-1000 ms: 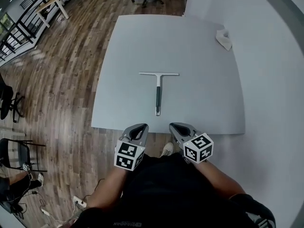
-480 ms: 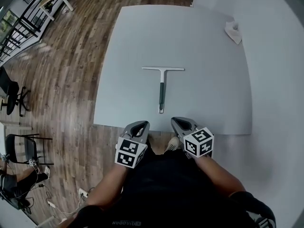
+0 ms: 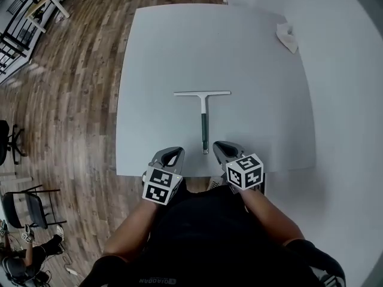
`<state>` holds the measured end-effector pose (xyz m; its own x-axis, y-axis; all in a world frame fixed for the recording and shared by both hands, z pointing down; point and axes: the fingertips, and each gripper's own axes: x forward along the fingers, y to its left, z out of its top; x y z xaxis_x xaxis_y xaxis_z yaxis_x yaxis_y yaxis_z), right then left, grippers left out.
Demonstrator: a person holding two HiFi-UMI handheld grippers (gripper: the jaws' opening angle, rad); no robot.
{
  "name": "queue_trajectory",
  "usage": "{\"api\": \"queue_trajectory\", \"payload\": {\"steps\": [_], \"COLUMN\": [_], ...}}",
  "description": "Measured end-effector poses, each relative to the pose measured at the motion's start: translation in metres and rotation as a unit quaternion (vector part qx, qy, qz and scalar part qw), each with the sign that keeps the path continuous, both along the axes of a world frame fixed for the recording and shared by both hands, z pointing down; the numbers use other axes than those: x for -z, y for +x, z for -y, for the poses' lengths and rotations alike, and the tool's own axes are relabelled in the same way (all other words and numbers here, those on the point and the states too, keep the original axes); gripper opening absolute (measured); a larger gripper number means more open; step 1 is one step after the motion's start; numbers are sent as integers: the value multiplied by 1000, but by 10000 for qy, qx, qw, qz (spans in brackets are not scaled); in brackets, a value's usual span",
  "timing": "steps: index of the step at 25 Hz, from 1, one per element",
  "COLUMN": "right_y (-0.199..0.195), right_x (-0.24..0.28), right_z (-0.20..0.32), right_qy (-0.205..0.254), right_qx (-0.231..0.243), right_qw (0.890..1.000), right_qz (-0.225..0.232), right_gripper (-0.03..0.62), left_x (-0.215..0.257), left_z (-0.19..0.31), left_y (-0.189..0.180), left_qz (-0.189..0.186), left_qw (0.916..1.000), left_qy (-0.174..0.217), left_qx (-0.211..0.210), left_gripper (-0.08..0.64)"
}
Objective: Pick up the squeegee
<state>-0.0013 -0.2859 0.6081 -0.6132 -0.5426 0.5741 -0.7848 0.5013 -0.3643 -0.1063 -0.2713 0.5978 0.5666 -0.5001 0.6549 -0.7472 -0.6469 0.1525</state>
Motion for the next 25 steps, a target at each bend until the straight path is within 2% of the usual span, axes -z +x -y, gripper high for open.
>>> {"api": "queue_trajectory", "payload": {"steps": [12,17,25], "right_y": [-14,-21,-18], "right_x": [-48,-73,-99], "right_z": [89,117,140], "right_qy": [-310,-512,-722], "right_qx": [-839,-918,-1174], "right_qw": [9940,9902,9813], "right_qz": [-632,-916,-1344], "right_gripper": [124,129,129], "left_x": [-25,-29,-31], "left_z": [44,44,50], "left_y": [-40,-45,-64], "left_qz": [-196,-198,-243], "left_qw": [9986,9974,9974], "left_qy": [-357,-411,-457], "left_qx": [-328,-563,-503], "left_gripper": [8,8,8]}}
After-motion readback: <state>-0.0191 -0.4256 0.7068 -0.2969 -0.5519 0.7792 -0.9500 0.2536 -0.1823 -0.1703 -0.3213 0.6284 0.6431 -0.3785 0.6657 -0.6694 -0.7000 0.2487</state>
